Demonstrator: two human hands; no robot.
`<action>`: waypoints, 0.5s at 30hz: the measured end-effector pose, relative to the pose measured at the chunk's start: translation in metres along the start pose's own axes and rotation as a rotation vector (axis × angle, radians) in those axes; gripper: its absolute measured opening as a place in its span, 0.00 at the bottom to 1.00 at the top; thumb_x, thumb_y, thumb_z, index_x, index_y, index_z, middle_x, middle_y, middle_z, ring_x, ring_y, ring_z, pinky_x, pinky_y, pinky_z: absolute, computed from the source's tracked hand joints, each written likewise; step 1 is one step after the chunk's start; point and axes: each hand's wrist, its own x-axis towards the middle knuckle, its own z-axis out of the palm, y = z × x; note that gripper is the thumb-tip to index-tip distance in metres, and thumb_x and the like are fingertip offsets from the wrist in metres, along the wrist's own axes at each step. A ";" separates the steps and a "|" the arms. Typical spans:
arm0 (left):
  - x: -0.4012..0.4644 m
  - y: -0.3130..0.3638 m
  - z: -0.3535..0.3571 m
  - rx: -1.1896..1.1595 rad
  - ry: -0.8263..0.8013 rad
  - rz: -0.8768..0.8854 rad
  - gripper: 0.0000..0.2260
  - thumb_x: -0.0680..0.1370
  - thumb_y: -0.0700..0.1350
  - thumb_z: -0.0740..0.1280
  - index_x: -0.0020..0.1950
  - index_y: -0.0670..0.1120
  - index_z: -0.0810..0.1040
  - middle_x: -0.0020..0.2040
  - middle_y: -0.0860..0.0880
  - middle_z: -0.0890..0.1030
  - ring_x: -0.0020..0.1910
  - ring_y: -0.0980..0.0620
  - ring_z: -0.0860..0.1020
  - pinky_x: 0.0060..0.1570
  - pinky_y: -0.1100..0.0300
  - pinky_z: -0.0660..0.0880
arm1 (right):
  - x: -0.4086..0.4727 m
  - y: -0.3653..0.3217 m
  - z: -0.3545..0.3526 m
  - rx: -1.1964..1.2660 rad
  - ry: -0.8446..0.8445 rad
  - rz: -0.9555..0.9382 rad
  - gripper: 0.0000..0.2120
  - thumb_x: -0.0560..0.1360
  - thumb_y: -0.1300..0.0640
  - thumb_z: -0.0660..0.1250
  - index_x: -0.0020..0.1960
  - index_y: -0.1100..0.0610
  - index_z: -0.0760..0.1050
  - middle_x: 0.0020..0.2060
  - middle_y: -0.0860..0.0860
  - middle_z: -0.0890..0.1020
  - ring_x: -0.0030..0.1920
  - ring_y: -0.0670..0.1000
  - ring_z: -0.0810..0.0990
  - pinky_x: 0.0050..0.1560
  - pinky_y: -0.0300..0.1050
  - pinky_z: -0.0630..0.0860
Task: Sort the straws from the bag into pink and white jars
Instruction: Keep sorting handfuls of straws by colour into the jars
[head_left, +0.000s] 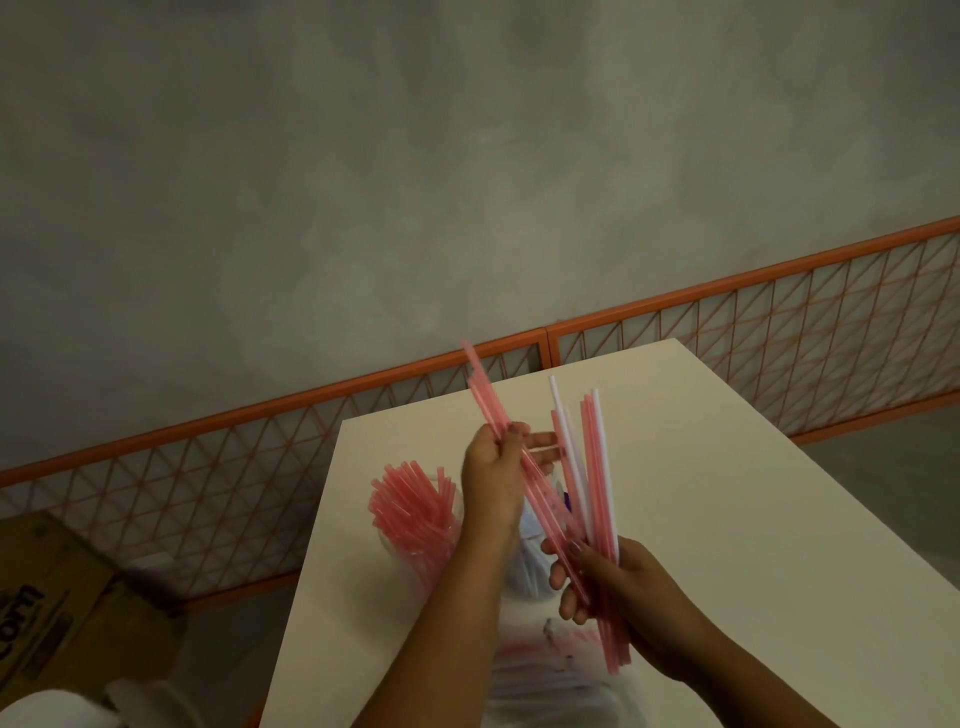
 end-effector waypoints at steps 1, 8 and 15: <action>0.002 0.006 -0.004 -0.080 0.024 0.014 0.08 0.81 0.43 0.56 0.46 0.48 0.74 0.41 0.49 0.82 0.36 0.53 0.83 0.39 0.61 0.80 | -0.001 0.001 -0.001 0.004 -0.001 0.007 0.18 0.74 0.51 0.60 0.54 0.65 0.76 0.35 0.56 0.82 0.30 0.51 0.79 0.33 0.41 0.78; 0.017 0.020 -0.021 -0.172 0.085 0.093 0.07 0.81 0.43 0.58 0.47 0.46 0.74 0.31 0.50 0.70 0.24 0.59 0.66 0.26 0.68 0.66 | 0.000 0.007 -0.006 -0.018 0.037 -0.030 0.16 0.75 0.52 0.60 0.51 0.64 0.78 0.31 0.53 0.77 0.26 0.48 0.71 0.30 0.39 0.71; -0.001 0.000 -0.005 0.193 -0.260 -0.019 0.10 0.76 0.45 0.67 0.53 0.40 0.78 0.30 0.51 0.72 0.21 0.61 0.67 0.23 0.70 0.65 | 0.002 0.006 -0.005 0.026 0.029 -0.044 0.14 0.79 0.56 0.58 0.51 0.64 0.77 0.29 0.52 0.73 0.24 0.46 0.67 0.29 0.39 0.69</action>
